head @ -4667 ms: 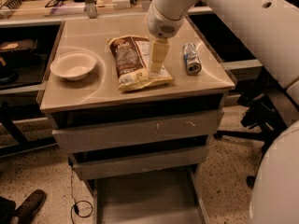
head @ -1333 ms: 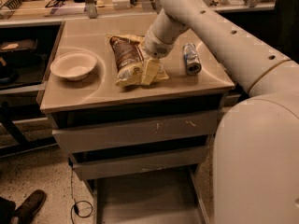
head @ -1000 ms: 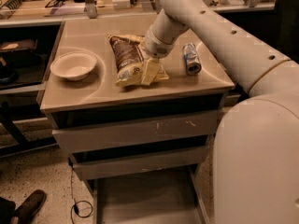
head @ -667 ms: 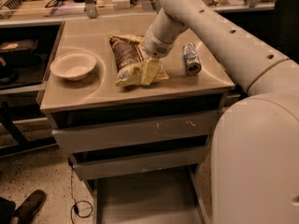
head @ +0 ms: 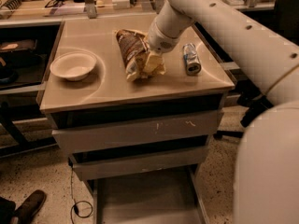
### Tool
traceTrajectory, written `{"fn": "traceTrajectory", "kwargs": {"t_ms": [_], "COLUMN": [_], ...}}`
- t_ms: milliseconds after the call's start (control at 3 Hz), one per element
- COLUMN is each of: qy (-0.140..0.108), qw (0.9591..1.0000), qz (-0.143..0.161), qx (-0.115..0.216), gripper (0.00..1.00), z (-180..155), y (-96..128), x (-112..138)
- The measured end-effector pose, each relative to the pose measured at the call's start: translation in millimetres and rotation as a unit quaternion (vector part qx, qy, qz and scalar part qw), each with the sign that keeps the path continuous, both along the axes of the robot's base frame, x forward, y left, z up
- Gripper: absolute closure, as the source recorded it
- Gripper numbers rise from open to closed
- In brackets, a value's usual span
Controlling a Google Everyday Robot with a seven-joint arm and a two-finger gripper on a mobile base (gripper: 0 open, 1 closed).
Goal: Place brown chip bag into bottom drawer
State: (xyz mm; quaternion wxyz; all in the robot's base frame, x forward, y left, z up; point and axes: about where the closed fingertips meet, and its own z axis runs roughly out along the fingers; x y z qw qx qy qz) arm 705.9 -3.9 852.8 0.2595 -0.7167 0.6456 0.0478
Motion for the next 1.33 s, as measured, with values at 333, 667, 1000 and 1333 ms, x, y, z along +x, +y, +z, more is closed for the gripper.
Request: {"fn": "traceTrajectory", "kwargs": {"t_ms": [333, 667, 1000, 1333], "qy": [-0.033, -0.009, -0.007, 0.006], "qw": [0.9989, 0.9993, 0.9993, 0.9988], "qz": [-0.032, -0.021, -0.022, -0.03], "qx": [-0.01, -0.028, -0.03, -0.039], "gripper": [1.0, 1.0, 1.0, 1.0], "z": [16.8, -12.2, -10.8, -1.3], "y": [-5.7, -2.8, -3.5, -8.5], "x": [-32.3, -48.1, -54.2, -89.3]}}
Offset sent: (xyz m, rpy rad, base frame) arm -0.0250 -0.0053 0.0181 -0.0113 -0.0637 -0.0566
